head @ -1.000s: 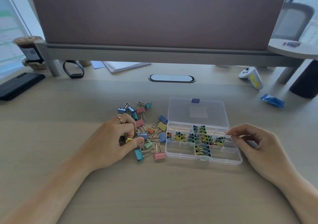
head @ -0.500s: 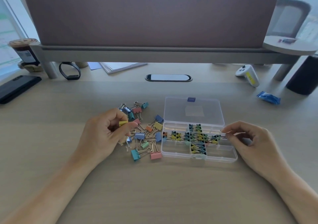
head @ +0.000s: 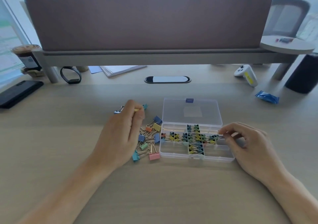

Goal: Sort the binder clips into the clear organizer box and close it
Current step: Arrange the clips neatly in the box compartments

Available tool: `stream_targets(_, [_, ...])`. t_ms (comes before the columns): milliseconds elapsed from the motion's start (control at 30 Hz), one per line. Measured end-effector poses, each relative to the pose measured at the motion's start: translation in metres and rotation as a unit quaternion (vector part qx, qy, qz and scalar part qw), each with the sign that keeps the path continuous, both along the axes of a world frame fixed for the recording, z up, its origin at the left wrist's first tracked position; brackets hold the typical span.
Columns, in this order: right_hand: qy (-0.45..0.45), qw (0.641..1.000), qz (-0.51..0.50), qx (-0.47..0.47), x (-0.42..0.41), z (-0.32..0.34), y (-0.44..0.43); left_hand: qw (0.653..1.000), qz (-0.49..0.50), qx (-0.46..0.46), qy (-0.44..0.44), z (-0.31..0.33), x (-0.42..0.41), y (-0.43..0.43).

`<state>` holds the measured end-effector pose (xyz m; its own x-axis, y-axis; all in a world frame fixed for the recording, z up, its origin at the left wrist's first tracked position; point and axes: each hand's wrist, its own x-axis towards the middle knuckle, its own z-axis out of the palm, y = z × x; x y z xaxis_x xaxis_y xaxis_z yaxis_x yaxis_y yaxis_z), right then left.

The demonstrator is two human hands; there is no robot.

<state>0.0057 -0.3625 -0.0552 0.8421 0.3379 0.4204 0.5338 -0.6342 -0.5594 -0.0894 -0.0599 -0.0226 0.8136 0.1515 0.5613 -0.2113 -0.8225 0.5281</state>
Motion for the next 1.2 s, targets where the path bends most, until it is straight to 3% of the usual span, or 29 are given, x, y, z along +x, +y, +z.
stream_targets(100, [0.002,1.000,0.005,0.002,0.001,-0.001,-0.001,0.997,-0.076,-0.023,0.016,0.019,0.014,-0.031])
stream_targets(300, [0.011,1.000,0.007,0.019,0.004,-0.003,-0.003,0.972,-0.193,0.072,0.116,0.023,0.064,-0.088])
stream_targets(433, [0.090,0.987,0.006,0.136,0.016,-0.009,-0.010,0.952,-0.240,0.090,0.166,0.009,0.071,-0.109])
stream_targets(500, [0.112,0.976,0.005,0.189,0.021,-0.007,-0.016,0.946,-0.244,0.107,0.183,0.004,0.073,-0.115])
stream_targets(633, [0.121,0.968,0.066,0.208,0.018,0.002,-0.021,0.956,-0.218,0.092,0.174,0.003,0.076,-0.124])
stream_targets(867, [0.078,0.976,0.095,0.178,0.013,0.006,-0.022,0.969,-0.170,0.007,0.180,-0.004,0.077,-0.132])
stream_targets(1200, [0.047,0.991,0.074,0.096,0.011,0.009,-0.025,0.965,-0.171,0.026,0.195,-0.005,0.073,-0.125])
